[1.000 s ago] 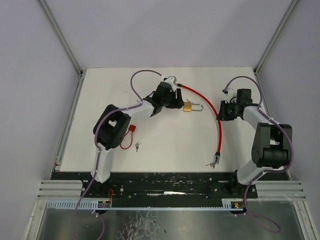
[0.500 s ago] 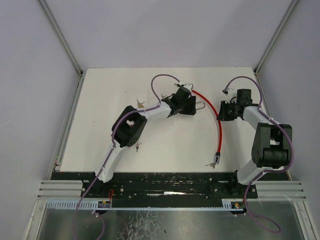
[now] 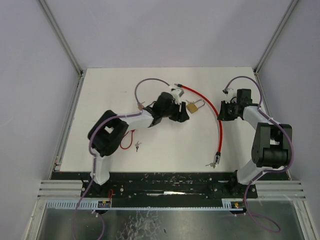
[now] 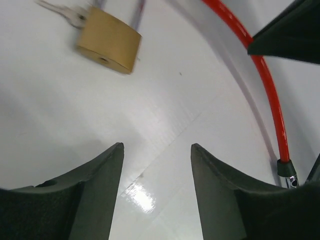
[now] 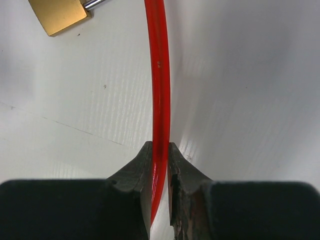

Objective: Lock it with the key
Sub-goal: Pick up the lock from the center of the board.

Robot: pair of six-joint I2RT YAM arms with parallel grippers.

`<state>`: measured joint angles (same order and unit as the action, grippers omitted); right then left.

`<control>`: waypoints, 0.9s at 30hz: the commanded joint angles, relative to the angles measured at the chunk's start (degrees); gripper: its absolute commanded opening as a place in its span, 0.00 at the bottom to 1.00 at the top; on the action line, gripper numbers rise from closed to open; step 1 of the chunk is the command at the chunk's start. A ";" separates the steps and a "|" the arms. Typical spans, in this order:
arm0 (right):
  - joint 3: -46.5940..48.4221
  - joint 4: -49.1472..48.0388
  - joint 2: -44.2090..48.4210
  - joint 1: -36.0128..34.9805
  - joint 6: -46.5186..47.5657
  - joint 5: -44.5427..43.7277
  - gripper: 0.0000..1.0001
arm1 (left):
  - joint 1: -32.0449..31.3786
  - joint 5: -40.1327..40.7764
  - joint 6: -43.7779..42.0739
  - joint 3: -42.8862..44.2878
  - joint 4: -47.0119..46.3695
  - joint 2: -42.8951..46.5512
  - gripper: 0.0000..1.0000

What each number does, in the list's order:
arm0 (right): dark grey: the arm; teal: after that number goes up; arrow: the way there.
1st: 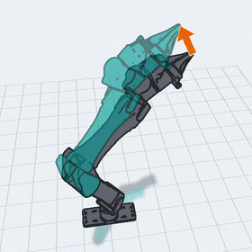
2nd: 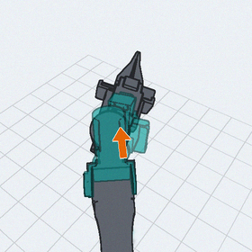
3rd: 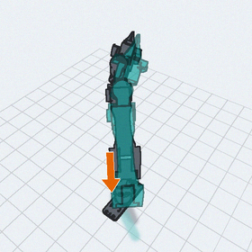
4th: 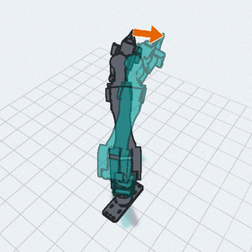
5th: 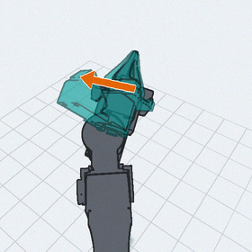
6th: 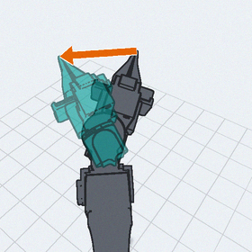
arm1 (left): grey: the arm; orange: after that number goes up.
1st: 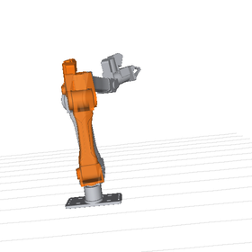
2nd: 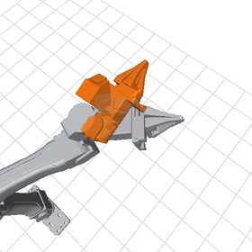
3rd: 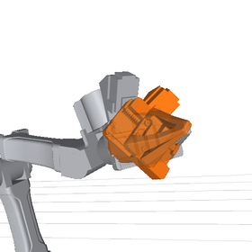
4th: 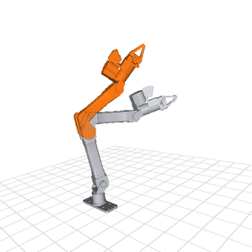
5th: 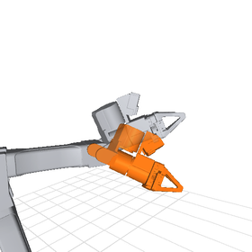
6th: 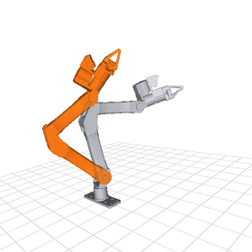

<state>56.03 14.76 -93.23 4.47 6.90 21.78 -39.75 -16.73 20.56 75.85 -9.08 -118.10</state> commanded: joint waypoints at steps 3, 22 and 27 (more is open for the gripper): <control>0.81 -0.68 -0.21 -0.43 0.40 1.13 0.00 | 5.30 3.74 0.25 -13.71 -25.66 11.89 0.55; 2.12 -0.30 -8.46 -4.96 4.35 -14.96 0.39 | 5.60 6.71 -2.50 -22.04 -32.94 19.31 0.57; 2.92 1.02 -10.63 -5.62 4.54 -16.74 0.26 | 5.64 6.81 -2.54 -23.25 -34.57 20.07 0.58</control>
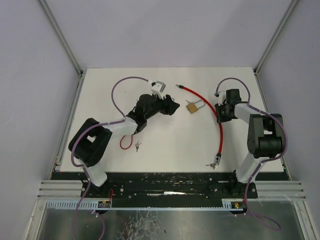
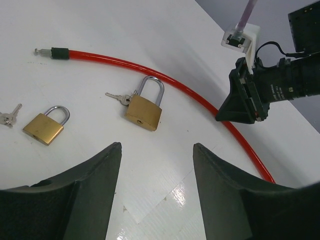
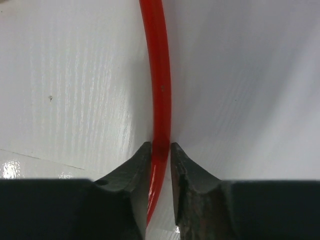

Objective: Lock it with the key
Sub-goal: Pick up the lock from the center of the board.

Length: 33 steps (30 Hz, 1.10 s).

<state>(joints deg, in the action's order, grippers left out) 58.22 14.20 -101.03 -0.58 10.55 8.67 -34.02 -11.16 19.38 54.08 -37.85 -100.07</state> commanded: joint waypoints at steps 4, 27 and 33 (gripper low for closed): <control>1.02 1.72 -1.75 -0.56 0.54 -2.43 0.00 | -0.09 0.36 -1.45 -2.55 -7.83 2.52 0.59; 9.42 -2.07 14.74 -3.19 -0.66 14.76 0.00 | 0.47 -21.05 10.30 -5.69 -10.76 10.84 0.74; 6.84 -4.27 14.23 -3.30 -7.39 20.48 0.00 | -7.37 -9.29 20.17 -10.46 -27.04 2.97 0.75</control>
<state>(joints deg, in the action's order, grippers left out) 64.47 13.61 -87.11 -3.49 9.50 22.48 -36.69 -26.61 30.57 45.19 -54.41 -92.05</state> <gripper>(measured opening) 0.038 0.749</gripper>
